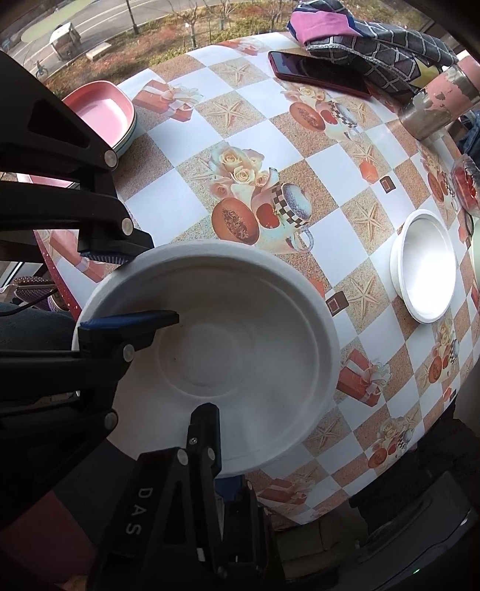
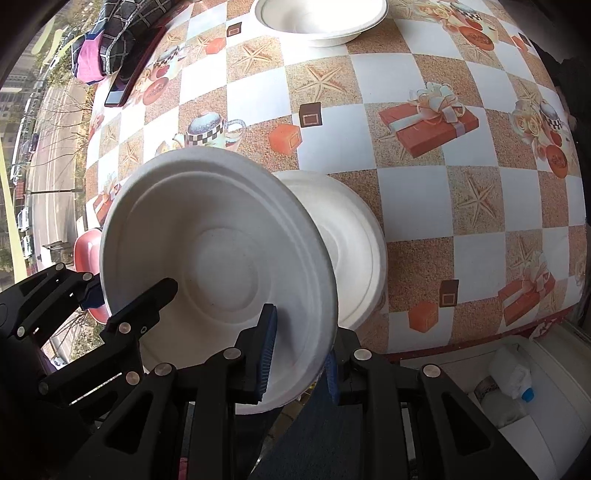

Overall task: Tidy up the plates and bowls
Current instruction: 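Lift the white plate with both tools and carry it over the plate stack, then lower the white plate onto the stack and open both tools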

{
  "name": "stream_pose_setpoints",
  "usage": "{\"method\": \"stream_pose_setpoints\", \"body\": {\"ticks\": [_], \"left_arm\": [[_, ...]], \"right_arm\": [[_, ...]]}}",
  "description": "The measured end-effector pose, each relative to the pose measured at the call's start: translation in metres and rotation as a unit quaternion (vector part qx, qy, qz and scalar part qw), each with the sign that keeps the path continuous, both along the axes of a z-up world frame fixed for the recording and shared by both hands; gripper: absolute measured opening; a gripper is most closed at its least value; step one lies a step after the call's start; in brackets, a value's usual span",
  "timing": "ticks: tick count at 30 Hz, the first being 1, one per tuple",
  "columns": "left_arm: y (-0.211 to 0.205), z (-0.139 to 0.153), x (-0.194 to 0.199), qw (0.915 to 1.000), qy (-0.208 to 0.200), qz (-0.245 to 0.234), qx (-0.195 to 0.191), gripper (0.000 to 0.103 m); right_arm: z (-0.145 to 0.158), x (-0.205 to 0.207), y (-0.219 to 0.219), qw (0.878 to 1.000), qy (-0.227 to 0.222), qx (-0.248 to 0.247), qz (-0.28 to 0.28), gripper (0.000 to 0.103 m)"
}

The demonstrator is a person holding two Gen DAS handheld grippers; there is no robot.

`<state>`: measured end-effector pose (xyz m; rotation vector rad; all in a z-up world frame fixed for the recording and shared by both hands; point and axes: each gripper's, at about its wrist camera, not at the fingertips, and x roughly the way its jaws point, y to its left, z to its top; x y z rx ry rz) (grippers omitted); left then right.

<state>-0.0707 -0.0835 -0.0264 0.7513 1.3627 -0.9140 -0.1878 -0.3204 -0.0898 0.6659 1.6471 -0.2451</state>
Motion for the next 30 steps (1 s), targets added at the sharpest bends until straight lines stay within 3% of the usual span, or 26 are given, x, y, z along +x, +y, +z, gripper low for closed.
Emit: {"method": "stream_pose_setpoints", "body": {"ticks": [10,12,14,16,17,18,26,30], "left_arm": [[-0.015,-0.016,-0.015,0.9997,0.014,-0.02,0.008,0.025],[-0.017,-0.019,-0.015,0.9997,0.009,-0.019,0.008,0.032],[-0.015,-0.021,-0.013,0.9999,0.001,-0.012,0.01,0.053],[-0.01,-0.019,-0.007,0.9999,-0.01,0.003,0.005,0.067],[-0.008,-0.017,-0.002,0.9999,-0.009,0.013,-0.001,0.07],[-0.004,-0.016,0.003,0.9996,-0.007,0.025,-0.005,0.071],[0.034,-0.024,0.045,0.9894,0.004,0.145,0.008,0.076],[0.042,-0.02,0.053,0.9845,0.001,0.175,0.002,0.076]], "right_arm": [[-0.012,-0.019,-0.011,1.0,0.02,-0.006,-0.021,0.026],[-0.014,-0.02,-0.013,1.0,0.017,-0.003,-0.019,0.026],[-0.014,-0.02,-0.015,1.0,0.014,-0.01,-0.014,0.026],[-0.012,-0.021,-0.018,1.0,0.012,-0.022,-0.016,0.048],[-0.01,-0.023,-0.021,0.999,0.006,-0.025,-0.022,0.078],[-0.007,-0.025,-0.025,0.999,-0.002,-0.027,-0.033,0.089],[-0.013,-0.049,-0.055,0.993,0.031,-0.03,-0.106,0.089],[-0.015,-0.054,-0.06,0.992,0.037,-0.019,-0.118,0.089]]}}
